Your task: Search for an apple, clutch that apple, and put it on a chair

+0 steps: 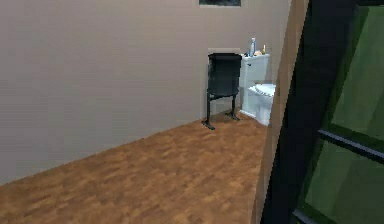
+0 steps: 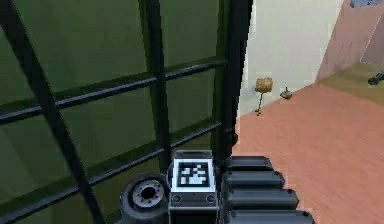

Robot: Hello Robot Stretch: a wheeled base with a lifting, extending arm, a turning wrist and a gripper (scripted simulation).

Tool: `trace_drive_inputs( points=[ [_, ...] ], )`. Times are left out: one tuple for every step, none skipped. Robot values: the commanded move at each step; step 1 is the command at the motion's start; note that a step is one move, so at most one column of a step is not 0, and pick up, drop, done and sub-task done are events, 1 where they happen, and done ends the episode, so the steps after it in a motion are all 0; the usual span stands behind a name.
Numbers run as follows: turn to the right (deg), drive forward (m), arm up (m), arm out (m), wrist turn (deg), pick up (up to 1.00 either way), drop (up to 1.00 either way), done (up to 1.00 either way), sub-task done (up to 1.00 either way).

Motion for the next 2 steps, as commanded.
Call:
trace_drive_inputs(
  points=[
    [-33.0, 0.00, 0.00, 0.00, 0.0, 0.00, 0.00, 0.00, 0.00],
    [0.0, 0.60, 0.00, 0.00, 0.0, 0.00, 0.00, 0.00, 0.00]
  ],
)
